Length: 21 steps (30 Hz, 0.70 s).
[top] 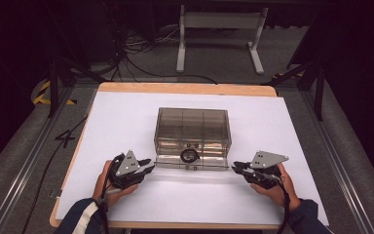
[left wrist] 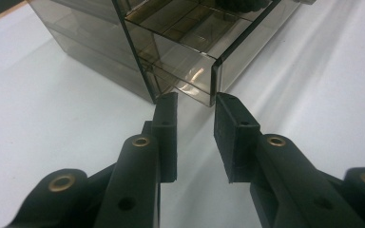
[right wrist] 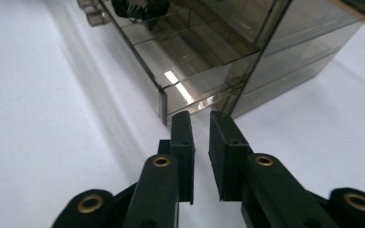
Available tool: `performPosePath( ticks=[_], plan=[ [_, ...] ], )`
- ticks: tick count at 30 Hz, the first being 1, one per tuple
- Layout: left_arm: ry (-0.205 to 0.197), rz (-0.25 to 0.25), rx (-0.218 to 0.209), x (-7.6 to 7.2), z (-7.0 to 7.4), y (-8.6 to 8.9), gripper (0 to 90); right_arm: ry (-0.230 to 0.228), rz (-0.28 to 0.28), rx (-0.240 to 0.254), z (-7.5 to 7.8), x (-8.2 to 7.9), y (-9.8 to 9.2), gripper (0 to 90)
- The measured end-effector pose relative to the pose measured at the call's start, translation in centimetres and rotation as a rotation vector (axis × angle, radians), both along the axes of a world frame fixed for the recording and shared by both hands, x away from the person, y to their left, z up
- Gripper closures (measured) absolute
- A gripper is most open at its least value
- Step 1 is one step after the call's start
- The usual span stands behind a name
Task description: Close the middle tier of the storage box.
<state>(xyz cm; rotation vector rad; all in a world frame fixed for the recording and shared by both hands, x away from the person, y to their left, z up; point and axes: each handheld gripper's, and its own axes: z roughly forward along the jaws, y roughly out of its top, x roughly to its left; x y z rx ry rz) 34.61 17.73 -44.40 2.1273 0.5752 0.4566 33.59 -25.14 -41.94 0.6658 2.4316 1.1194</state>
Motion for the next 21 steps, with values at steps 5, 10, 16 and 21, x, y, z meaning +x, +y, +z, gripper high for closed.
performPosePath(
  ticks=[5, 10, 16, 21],
  plan=[
    [0.009, 0.001, 0.007, 0.1, -0.1, 0.1, 70.2, 0.018, 0.018, -0.007, -0.6, 0.0, 0.6, 79.4],
    [0.025, 0.01, -0.023, 0.3, -0.1, 0.6, 64.7, 0.021, 0.029, -0.009, -0.4, -0.2, 0.6, 79.8],
    [0.028, -0.015, -0.011, 0.6, -0.2, 0.2, 67.7, 0.02, 0.048, 0.004, -0.1, -0.6, 0.6, 80.0],
    [0.026, -0.046, -0.019, 0.4, -0.1, -0.3, 76.2, 0.019, 0.064, -0.003, -0.3, -0.5, 1.4, 83.1]
  ],
)
